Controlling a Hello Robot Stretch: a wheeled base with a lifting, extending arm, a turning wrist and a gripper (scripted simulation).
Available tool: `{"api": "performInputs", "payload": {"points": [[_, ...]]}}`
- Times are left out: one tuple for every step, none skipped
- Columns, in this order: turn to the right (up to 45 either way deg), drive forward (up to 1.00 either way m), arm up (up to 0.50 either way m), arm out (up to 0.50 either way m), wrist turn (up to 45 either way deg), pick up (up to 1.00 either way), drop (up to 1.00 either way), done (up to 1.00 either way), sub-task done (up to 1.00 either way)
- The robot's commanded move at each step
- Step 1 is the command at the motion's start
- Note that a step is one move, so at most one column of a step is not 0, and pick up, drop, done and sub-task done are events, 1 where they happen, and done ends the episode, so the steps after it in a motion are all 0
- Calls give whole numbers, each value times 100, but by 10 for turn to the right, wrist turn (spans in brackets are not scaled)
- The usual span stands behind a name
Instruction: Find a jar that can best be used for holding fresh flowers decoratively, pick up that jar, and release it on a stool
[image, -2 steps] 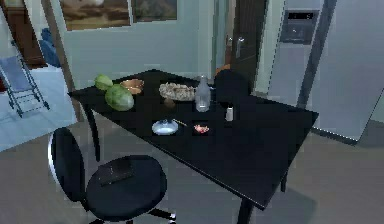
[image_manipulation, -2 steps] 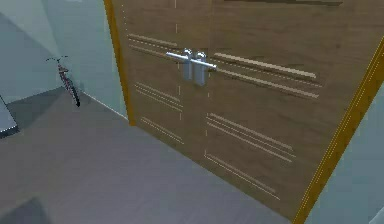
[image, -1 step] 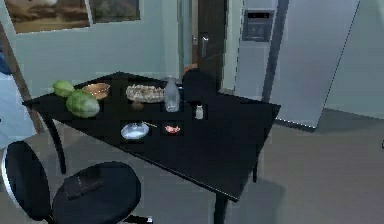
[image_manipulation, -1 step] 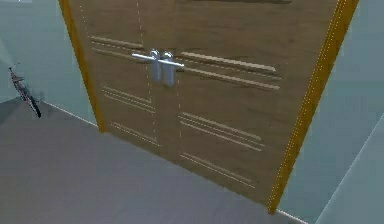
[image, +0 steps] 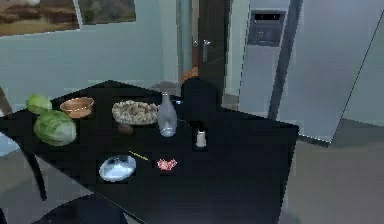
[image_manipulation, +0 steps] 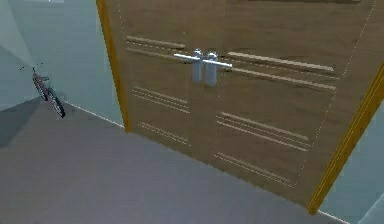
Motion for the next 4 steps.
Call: {"api": "performInputs", "payload": {"points": [[-450,0,0,0,0,0,0,0,0],[-450,0,0,0,0,0,0,0,0],[-210,0,0,0,0,0,0,0,0],[0,0,50,0,0,0,0,0,0]]}}
